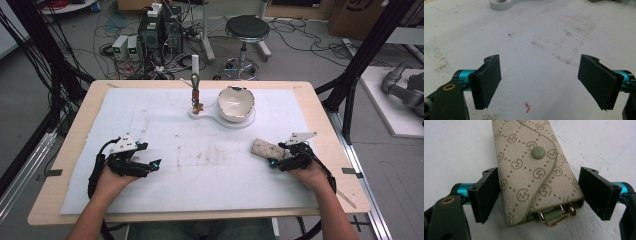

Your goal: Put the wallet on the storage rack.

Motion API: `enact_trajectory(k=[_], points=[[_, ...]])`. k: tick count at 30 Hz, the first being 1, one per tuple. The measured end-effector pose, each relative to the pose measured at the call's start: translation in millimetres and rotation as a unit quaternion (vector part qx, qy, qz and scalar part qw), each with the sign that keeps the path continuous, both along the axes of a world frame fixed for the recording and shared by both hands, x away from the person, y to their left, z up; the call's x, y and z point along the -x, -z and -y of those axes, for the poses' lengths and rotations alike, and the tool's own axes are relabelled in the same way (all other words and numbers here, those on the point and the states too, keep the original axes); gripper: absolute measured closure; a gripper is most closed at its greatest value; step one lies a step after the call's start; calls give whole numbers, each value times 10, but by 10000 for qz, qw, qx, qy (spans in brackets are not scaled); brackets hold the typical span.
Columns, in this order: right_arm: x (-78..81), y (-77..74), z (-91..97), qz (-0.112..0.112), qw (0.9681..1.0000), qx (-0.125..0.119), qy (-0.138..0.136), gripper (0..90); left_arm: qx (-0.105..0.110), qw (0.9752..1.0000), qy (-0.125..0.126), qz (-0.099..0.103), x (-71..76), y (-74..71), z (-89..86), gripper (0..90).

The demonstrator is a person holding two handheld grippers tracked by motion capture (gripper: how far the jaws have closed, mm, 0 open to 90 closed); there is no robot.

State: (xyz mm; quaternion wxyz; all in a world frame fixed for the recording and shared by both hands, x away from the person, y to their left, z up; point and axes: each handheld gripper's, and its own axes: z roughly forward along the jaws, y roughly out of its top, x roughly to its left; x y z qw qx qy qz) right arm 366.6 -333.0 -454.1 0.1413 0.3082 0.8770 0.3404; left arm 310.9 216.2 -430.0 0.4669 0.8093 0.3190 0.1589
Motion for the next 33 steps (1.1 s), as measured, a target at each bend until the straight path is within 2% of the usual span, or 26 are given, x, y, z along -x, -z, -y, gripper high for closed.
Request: enact_trajectory(k=[6, 9, 11, 17, 21, 25, 29, 33], points=[[-3, -1, 4, -63, 10000, -24, 1, 207, -36, 10000, -7, -4, 2, 4, 1, 188], [0, -9, 31, -67, 9999, -67, -104, 314, -29, 10000, 11, 6, 5, 4, 6, 189], [9, -19, 43, -62, 9999, -72, -116, 343, -32, 10000, 12, 21, 6, 1, 5, 189], [37, -45, 27, 11, 10000, 34, -93, 371, -18, 10000, -23, 26, 12, -7, -1, 188], [59, -70, 45, 20, 10000, -10, -67, 374, -10, 10000, -26, 32, 15, -13, -9, 188], [112, -145, 64, 133, 9997, -222, -1, 375, -66, 9999, -95, 61, 23, -21, -9, 189], [157, -256, 62, 274, 9992, -271, 64, 375, 8, 9998, -162, 117, 38, -37, -14, 189], [185, -408, 9, 432, 9985, -333, 76, 375, -29, 9997, -195, 155, 46, -50, -31, 189]])
